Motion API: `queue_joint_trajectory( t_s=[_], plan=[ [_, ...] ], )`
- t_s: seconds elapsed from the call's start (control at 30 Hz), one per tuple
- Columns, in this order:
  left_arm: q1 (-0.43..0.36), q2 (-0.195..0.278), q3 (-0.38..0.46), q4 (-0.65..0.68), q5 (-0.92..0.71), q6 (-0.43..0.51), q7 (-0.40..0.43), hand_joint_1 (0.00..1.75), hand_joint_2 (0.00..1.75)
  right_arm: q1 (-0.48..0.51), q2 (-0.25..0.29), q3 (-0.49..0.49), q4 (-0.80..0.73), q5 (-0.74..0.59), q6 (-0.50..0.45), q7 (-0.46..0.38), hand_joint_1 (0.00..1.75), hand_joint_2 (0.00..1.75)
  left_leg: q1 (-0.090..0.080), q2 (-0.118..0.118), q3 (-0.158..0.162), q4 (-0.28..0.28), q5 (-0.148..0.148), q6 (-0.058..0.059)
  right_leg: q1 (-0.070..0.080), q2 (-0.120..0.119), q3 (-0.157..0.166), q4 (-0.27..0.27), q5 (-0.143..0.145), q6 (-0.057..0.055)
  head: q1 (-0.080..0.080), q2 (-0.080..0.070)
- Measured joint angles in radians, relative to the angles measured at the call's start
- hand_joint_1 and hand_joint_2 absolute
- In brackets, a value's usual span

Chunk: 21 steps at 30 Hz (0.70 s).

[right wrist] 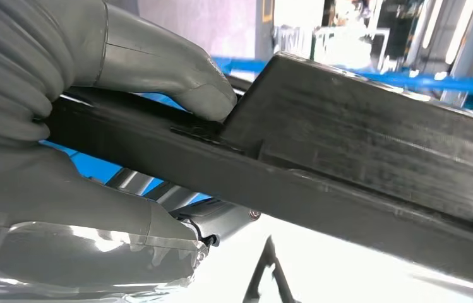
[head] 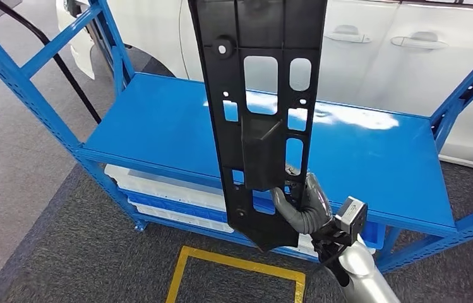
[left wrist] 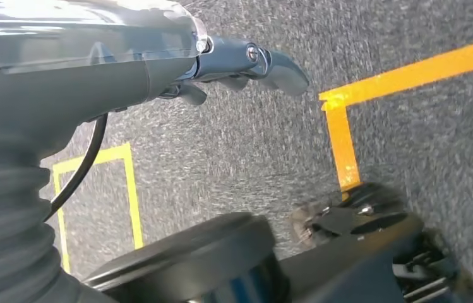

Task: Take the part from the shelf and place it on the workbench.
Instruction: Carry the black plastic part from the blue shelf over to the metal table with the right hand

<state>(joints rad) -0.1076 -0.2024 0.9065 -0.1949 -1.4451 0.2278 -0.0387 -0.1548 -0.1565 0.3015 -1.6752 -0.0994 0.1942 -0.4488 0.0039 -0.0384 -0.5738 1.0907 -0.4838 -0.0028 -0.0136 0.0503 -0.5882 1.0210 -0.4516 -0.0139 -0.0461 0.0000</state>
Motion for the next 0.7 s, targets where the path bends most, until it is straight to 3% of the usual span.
queue_joint_trajectory(
  t_s=[0.07, 0.13, 0.2, 0.23, 0.3, 0.33, 0.37, 0.4, 0.43, 0.5, 0.57, 0.63, 0.7],
  plan=[
    [0.005, 0.000, 0.000, 0.000, 0.001, 0.013, -0.008, 0.00, 1.75, 0.009, 0.000, -0.007, -0.003, 0.002, -0.001, -0.003, 1.75, 1.75, -0.002, -0.018, 0.028, -0.064, 0.008, 0.009, -0.002, 0.018, -0.008, 0.000, 0.005, 0.011, 0.000, 0.000],
    [0.005, -0.001, -0.001, 0.000, 0.003, 0.024, -0.019, 0.00, 1.75, 0.019, 0.000, -0.016, -0.003, 0.012, -0.006, -0.010, 1.75, 1.75, 0.000, -0.007, 0.033, -0.082, 0.005, 0.016, -0.003, 0.030, -0.015, -0.004, 0.012, 0.025, 0.000, 0.000],
    [0.003, -0.003, -0.002, 0.000, 0.006, 0.027, -0.026, 0.00, 1.75, 0.026, 0.000, -0.026, -0.003, 0.028, -0.016, -0.017, 1.75, 1.75, 0.005, 0.010, 0.039, -0.099, 0.013, 0.027, 0.000, 0.012, -0.026, 0.014, -0.001, 0.035, 0.000, 0.000],
    [0.004, -0.004, -0.002, 0.000, 0.007, 0.026, -0.027, 0.00, 1.75, 0.028, 0.000, -0.029, -0.003, 0.034, -0.021, -0.018, 1.75, 1.75, 0.007, 0.020, 0.042, -0.107, 0.018, 0.033, 0.001, -0.005, -0.044, 0.050, -0.022, 0.038, 0.000, 0.000],
    [0.006, -0.004, -0.002, 0.000, 0.015, 0.016, -0.035, 0.00, 1.75, 0.035, 0.003, -0.031, -0.003, 0.046, -0.027, -0.018, 1.75, 1.75, 0.003, 0.040, 0.043, -0.109, 0.018, 0.040, -0.001, -0.034, -0.104, 0.174, -0.081, 0.042, 0.000, 0.000],
    [0.007, -0.004, -0.002, 0.000, 0.020, 0.010, -0.039, 0.00, 1.75, 0.039, 0.006, -0.032, -0.003, 0.051, -0.029, -0.017, 1.75, 1.75, 0.001, 0.050, 0.043, -0.108, 0.018, 0.041, -0.003, -0.039, -0.134, 0.233, -0.101, 0.044, 0.000, 0.000],
    [0.008, -0.004, -0.002, 0.000, 0.023, 0.004, -0.042, 0.00, 1.75, 0.042, 0.010, -0.032, -0.003, 0.058, -0.028, -0.017, 1.75, 1.75, 0.000, 0.060, 0.043, -0.106, 0.016, 0.041, -0.004, -0.042, -0.149, 0.263, -0.103, 0.046, 0.000, 0.000],
    [0.008, -0.004, -0.002, 0.000, 0.024, 0.000, -0.043, 0.00, 1.75, 0.042, 0.014, -0.032, -0.003, 0.063, -0.027, -0.015, 1.75, 1.75, 0.000, 0.070, 0.044, -0.104, 0.014, 0.040, -0.005, -0.046, -0.146, 0.255, -0.086, 0.047, 0.000, 0.000],
    [0.008, -0.004, -0.002, 0.000, 0.024, -0.002, -0.041, 0.00, 1.75, 0.042, 0.017, -0.033, -0.003, 0.069, -0.025, -0.013, 1.75, 1.75, -0.001, 0.079, 0.045, -0.102, 0.011, 0.038, -0.006, -0.053, -0.121, 0.208, -0.055, 0.047, 0.000, 0.000],
    [0.008, -0.004, -0.002, 0.000, 0.024, -0.005, -0.039, 0.00, 1.75, 0.039, 0.026, -0.039, -0.003, 0.076, -0.022, -0.010, 1.75, 1.75, -0.004, 0.095, 0.049, -0.093, 0.001, 0.031, -0.002, -0.093, -0.051, 0.072, 0.000, 0.040, 0.000, 0.000],
    [0.007, -0.005, -0.002, 0.000, 0.024, -0.008, -0.039, 0.00, 1.75, 0.036, 0.035, -0.045, -0.003, 0.080, -0.017, -0.006, 1.75, 1.75, -0.011, 0.108, 0.051, -0.087, -0.008, 0.021, 0.005, -0.116, -0.019, 0.005, 0.015, 0.029, 0.000, 0.000],
    [0.004, -0.005, -0.002, 0.000, 0.026, -0.011, -0.035, 0.00, 1.75, 0.037, 0.040, -0.050, -0.003, 0.082, -0.014, -0.004, 1.75, 1.75, -0.013, 0.123, 0.054, -0.087, -0.012, 0.012, 0.007, -0.097, -0.021, 0.002, 0.015, 0.018, 0.000, 0.000],
    [0.001, -0.006, -0.001, 0.000, 0.028, -0.014, -0.028, 0.00, 1.75, 0.040, 0.041, -0.056, -0.006, 0.083, -0.012, -0.002, 1.75, 1.75, -0.010, 0.112, 0.051, -0.067, -0.032, 0.000, 0.003, -0.079, -0.019, -0.004, 0.018, 0.007, 0.000, 0.000]
  ],
)
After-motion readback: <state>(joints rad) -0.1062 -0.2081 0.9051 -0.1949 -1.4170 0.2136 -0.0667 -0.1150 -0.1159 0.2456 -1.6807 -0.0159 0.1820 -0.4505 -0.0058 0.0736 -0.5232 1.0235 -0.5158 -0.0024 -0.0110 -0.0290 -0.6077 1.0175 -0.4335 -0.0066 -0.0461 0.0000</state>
